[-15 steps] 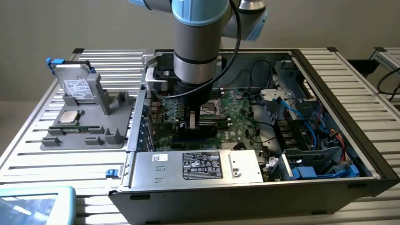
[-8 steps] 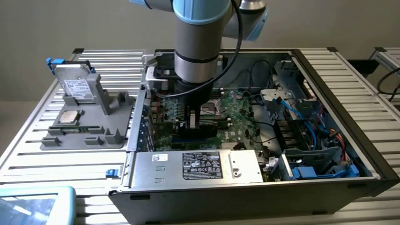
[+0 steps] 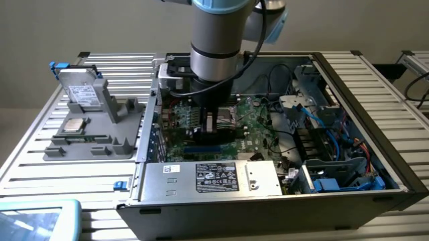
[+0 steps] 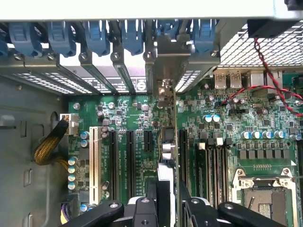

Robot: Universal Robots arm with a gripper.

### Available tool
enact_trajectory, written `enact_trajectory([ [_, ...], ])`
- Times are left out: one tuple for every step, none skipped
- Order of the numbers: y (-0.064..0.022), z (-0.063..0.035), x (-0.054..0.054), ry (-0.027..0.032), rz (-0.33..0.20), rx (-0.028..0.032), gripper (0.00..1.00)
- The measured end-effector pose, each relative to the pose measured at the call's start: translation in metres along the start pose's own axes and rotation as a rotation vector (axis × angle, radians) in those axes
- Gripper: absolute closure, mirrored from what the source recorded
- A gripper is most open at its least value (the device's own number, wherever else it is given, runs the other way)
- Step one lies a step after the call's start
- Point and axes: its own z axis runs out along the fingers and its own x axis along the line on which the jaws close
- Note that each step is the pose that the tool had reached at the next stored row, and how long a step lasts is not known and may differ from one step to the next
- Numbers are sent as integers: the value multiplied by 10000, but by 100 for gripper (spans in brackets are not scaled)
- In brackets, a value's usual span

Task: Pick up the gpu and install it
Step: 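Insert the gpu into the slot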

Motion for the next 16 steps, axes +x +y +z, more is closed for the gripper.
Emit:
enact_trajectory([
  [-8, -24, 2, 2, 1, -30, 72],
  [-15, -42, 2, 3, 1, -56, 72],
  [-20, -62, 3, 4, 2, -83, 72],
  [-27, -74, 4, 6, 2, -109, 72],
  [-28, -74, 4, 3, 2, -113, 72],
  [-28, -74, 4, 4, 3, -113, 72],
  [-28, -74, 4, 2, 3, -114, 72],
  [-29, -75, 4, 4, 2, -115, 72],
  [-29, -75, 4, 4, 2, -114, 72],
  [-29, -74, 4, 4, 2, -114, 72],
  [-29, -74, 4, 3, 2, -113, 72],
  [-29, -74, 4, 4, 3, -113, 72],
  [-29, -74, 4, 3, 2, -113, 72],
  [-29, -75, 4, 4, 2, -113, 73],
  [-29, -74, 4, 4, 2, -113, 73],
  [-29, -74, 4, 4, 2, -113, 73],
])
